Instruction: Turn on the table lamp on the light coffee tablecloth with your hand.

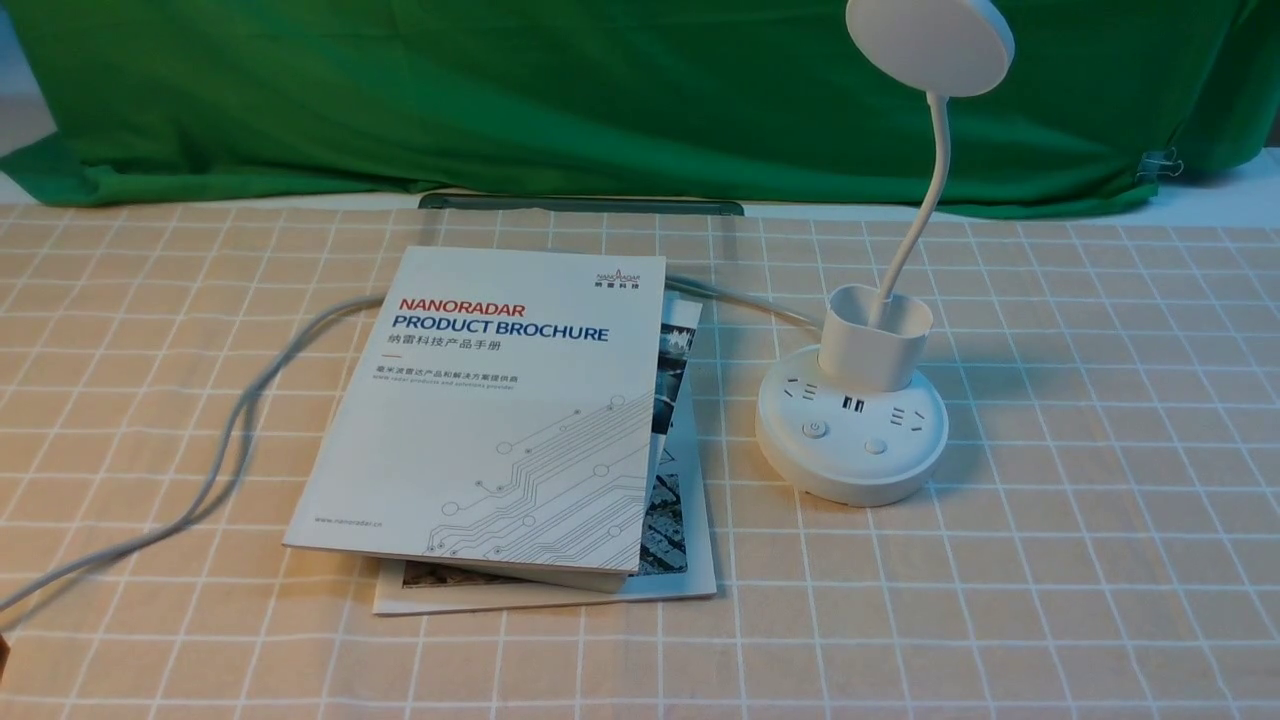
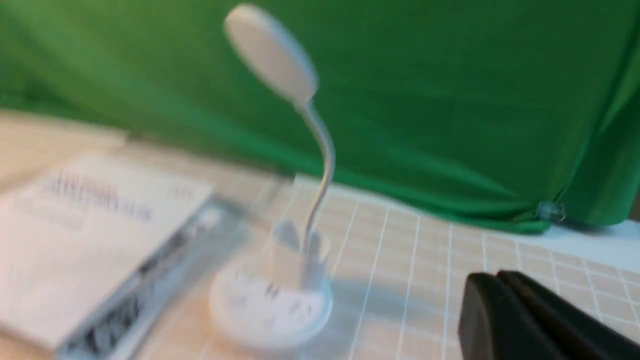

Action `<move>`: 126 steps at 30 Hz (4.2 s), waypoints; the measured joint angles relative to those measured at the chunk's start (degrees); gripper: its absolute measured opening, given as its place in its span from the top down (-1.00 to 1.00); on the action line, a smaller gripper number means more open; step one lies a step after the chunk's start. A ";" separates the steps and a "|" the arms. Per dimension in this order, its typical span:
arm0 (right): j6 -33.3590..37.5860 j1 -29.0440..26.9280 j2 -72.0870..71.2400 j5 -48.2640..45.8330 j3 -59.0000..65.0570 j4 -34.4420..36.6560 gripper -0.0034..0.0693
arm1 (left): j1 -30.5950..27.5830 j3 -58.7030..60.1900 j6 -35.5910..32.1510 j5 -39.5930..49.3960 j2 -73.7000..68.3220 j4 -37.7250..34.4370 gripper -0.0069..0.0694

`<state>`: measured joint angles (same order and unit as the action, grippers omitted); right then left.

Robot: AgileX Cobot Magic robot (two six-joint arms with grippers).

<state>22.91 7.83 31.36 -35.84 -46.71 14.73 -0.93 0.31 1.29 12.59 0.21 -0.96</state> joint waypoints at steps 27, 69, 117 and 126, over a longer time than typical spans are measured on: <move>3.75 15.10 60.96 0.35 -16.73 -2.75 0.82 | 0.00 0.00 0.00 -0.02 0.00 0.00 0.76; -3.45 15.18 76.95 5.38 -23.53 -10.10 0.82 | 0.00 0.00 0.00 -0.02 0.00 0.00 0.76; -9.53 16.58 30.49 7.28 -5.28 -10.47 0.75 | 0.00 0.00 0.00 -0.02 0.00 0.00 0.76; -11.00 16.58 10.32 6.66 5.25 -10.37 0.69 | 0.00 0.00 0.00 -0.02 0.00 0.00 0.76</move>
<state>11.92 24.41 41.68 -29.17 -41.47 4.36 -0.93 0.31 1.29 12.57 0.21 -0.96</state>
